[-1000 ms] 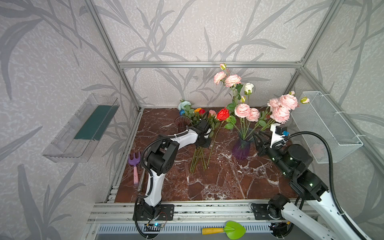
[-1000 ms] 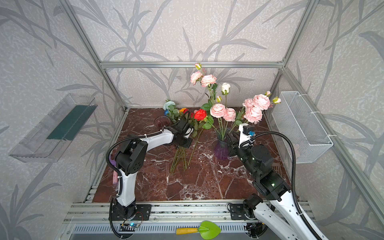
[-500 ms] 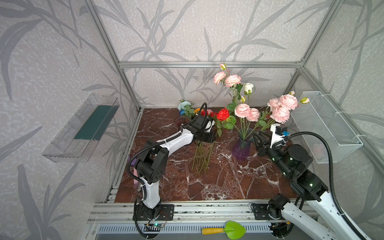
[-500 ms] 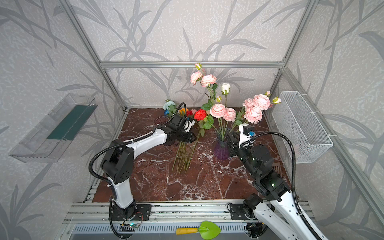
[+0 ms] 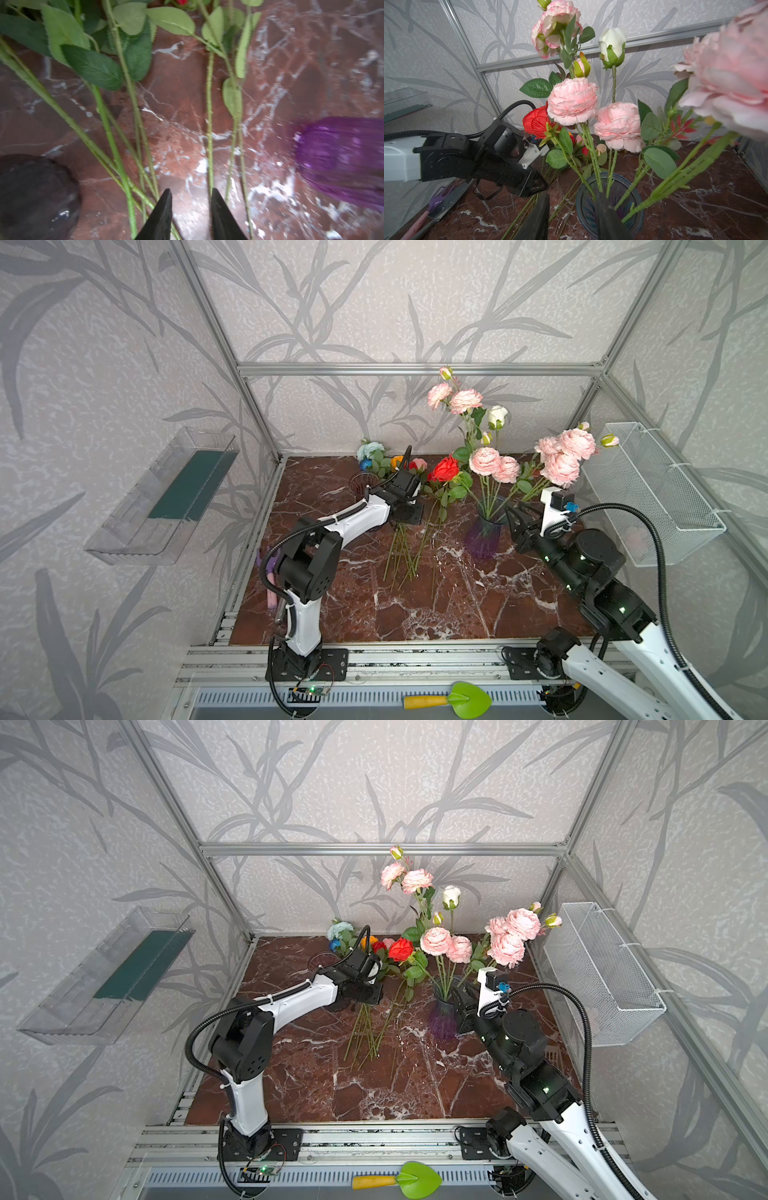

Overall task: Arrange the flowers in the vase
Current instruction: 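Close the left gripper around a red rose stem in the pile, then lift the red rose upward out of the pile with the left gripper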

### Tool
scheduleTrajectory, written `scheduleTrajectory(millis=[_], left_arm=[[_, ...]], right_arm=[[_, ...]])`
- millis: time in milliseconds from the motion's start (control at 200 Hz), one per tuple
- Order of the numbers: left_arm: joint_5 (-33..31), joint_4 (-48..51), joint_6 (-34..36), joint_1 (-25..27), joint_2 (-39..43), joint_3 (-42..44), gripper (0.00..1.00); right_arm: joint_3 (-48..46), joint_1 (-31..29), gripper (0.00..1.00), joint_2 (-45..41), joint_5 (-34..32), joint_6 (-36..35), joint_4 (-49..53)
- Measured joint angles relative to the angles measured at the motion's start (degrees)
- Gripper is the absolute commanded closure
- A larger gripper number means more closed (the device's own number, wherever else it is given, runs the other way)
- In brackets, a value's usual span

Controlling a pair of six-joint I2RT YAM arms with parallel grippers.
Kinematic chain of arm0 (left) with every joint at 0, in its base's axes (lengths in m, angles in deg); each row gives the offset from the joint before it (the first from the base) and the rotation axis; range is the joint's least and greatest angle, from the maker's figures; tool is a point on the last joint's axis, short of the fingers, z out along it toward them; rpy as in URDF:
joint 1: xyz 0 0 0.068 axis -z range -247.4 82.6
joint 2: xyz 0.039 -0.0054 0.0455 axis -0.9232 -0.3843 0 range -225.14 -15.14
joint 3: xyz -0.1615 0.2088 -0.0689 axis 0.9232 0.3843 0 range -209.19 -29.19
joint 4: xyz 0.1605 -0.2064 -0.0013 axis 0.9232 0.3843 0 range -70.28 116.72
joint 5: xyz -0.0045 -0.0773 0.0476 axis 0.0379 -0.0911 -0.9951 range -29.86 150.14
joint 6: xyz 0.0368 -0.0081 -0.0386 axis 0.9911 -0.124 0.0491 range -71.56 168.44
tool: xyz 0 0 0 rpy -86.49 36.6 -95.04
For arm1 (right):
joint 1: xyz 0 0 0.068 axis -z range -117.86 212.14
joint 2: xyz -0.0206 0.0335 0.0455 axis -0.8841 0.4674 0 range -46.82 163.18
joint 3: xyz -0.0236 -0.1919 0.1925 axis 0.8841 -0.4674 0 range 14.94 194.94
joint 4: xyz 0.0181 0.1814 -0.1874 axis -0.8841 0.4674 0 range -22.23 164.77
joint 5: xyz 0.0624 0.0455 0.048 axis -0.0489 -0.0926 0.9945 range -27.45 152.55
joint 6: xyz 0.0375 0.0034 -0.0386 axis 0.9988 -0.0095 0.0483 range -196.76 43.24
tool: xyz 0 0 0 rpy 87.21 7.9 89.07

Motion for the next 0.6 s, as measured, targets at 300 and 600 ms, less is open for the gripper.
scheduleTrajectory(millis=[300,600], left_arm=[[-6.7,5.9,1.5,0.0,-6.8,-2.4,0.72],[-7.6,7.5,2.0,0.0,-8.9,-3.9,0.92]], right_arm=[[-0.3,0.0,0.62,0.0,0.0,0.0,0.0],[-0.3,0.0,0.62,-0.3,0.0,0.0,0.0]])
